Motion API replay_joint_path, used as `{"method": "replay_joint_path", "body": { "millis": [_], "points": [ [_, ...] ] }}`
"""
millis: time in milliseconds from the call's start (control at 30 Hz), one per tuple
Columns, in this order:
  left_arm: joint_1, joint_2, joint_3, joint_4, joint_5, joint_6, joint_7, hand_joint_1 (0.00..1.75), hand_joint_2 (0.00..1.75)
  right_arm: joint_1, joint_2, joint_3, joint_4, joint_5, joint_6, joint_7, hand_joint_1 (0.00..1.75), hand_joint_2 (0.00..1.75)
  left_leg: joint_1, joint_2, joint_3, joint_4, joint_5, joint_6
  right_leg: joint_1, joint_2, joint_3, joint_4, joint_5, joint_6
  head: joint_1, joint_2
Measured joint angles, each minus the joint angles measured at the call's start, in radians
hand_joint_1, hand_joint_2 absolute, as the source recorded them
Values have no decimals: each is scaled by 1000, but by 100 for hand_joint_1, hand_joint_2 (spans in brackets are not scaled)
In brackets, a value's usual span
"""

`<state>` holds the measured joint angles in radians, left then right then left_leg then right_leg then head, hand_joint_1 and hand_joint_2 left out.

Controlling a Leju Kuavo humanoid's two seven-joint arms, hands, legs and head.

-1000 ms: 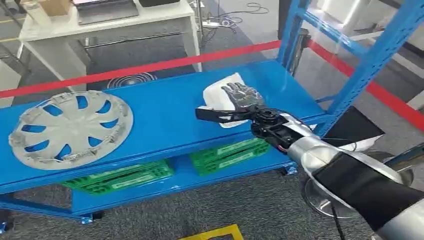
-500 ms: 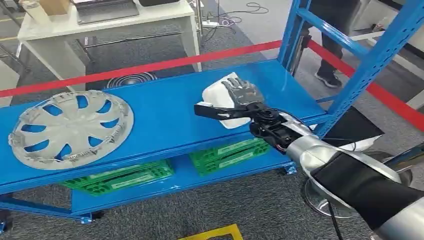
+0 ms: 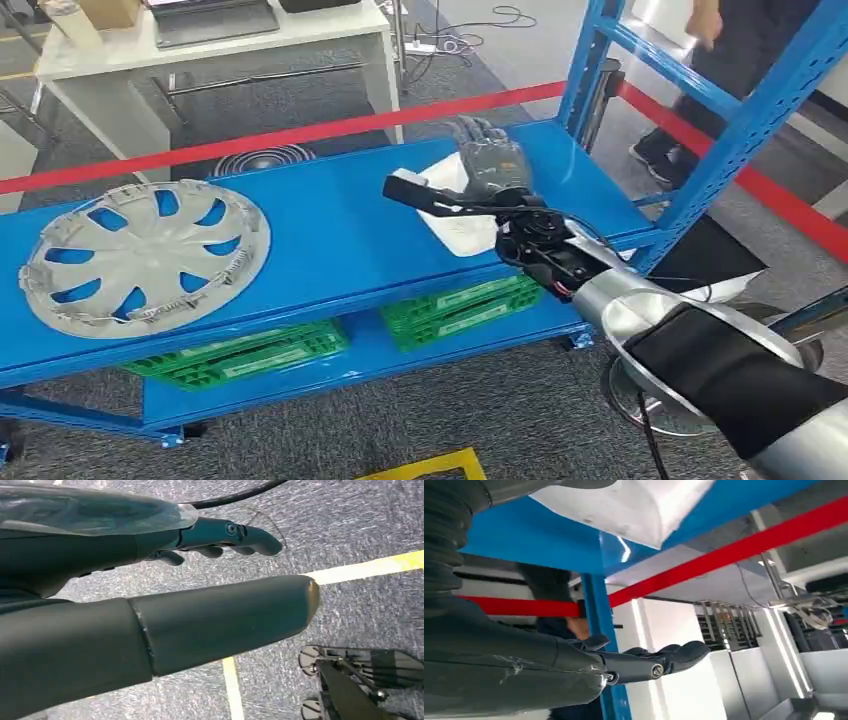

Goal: Take the parts from the cabinet and place them on the table.

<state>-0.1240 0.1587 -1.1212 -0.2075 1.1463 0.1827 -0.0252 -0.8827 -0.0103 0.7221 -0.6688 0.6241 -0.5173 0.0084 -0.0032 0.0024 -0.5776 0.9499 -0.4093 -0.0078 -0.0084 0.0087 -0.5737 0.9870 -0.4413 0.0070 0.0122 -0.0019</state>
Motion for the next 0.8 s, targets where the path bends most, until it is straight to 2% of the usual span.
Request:
{"method": "replay_joint_path", "body": {
  "millis": [200,367,467,600,700,800],
  "points": [
    [1,0,0,0,1,0,0,0,0,6,0,-15,-43,-11,21,1,0,175,0,0,0,0,0,0,0,0,0,0,0,0,0,0],
    [1,0,0,0,6,0,0,0,0,7,3,-14,-69,-129,195,7,0,175,0,0,0,0,0,0,0,0,0,0,0,0,0,0],
    [1,0,0,0,8,0,0,0,0,10,8,-13,-84,-164,243,12,0,175,0,0,0,0,0,0,0,0,1,0,0,0,0,0],
    [1,0,0,0,13,0,0,0,0,28,9,-6,-132,-217,314,63,0,175,0,0,0,0,0,0,0,0,1,0,0,0,0,0],
    [1,0,0,0,13,0,2,0,0,63,8,3,-190,-213,334,115,0,175,0,0,0,-1,0,0,0,0,1,-1,0,0,0,0],
    [1,-1,0,0,10,0,3,0,0,88,3,14,-246,-208,336,138,0,175,0,0,0,-1,0,0,0,0,1,-1,0,0,0,0]
  ]
}}
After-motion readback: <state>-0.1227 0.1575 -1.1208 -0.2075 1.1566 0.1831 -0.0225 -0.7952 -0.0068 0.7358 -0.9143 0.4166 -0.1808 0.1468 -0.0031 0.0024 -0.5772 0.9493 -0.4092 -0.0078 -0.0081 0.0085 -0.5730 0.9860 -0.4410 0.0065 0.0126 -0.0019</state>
